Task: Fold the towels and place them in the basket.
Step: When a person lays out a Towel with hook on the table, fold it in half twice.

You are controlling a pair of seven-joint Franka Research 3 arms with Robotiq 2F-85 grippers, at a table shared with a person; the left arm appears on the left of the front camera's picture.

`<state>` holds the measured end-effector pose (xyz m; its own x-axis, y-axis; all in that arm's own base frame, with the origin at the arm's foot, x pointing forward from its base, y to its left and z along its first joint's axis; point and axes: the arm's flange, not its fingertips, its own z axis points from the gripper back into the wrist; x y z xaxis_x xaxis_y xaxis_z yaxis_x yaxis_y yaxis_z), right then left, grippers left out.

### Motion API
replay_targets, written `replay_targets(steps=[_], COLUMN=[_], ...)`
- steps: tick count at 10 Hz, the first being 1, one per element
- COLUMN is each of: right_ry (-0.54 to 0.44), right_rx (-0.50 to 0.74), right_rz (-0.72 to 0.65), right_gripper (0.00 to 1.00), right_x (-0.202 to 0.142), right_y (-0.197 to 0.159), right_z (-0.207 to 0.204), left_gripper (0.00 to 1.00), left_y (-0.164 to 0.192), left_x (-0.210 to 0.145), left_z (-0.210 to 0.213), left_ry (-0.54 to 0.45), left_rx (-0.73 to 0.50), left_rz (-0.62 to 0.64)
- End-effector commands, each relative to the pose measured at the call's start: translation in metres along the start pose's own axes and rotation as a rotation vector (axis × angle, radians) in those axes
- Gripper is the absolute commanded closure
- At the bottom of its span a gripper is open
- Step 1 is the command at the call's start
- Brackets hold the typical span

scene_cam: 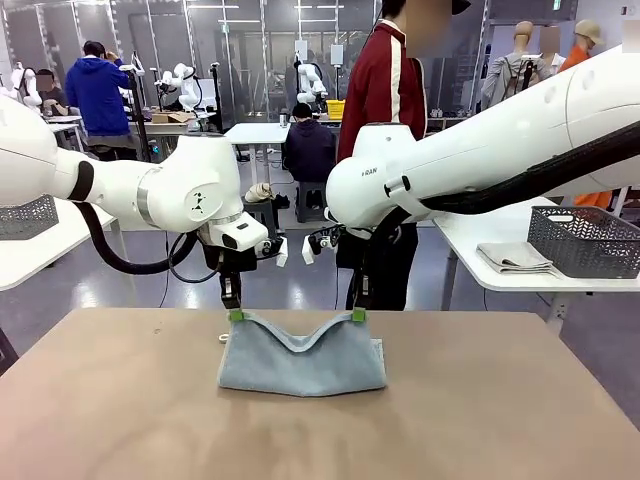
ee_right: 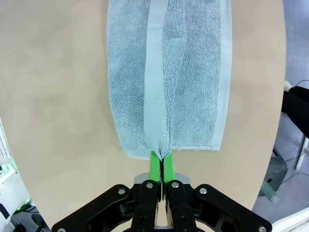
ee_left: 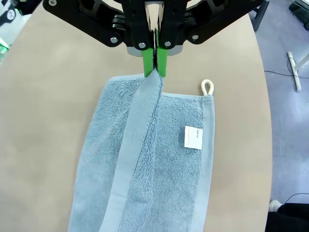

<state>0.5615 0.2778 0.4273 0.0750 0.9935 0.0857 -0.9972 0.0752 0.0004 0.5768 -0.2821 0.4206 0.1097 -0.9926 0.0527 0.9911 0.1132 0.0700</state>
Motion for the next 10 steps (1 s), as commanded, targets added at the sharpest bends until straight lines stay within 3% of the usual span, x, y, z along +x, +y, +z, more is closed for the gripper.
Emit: replay_targets(steps=[1,10], right_ry=[0.004,0.030], right_rx=[-0.002,0.068], right_rz=[0.000,-0.064], right_gripper=[0.97,0.97], right_x=[0.000,-0.003], right_y=[0.001,-0.046], right_z=[0.000,-0.038], left_gripper=[0.97,0.97], left_y=[0.001,0.042], left_x=[-0.001,-0.007], left_z=[-0.001,-0.030], left_ry=[0.002,-0.022], left_rx=[0.002,-0.114], left_rz=[0.001,-0.008])
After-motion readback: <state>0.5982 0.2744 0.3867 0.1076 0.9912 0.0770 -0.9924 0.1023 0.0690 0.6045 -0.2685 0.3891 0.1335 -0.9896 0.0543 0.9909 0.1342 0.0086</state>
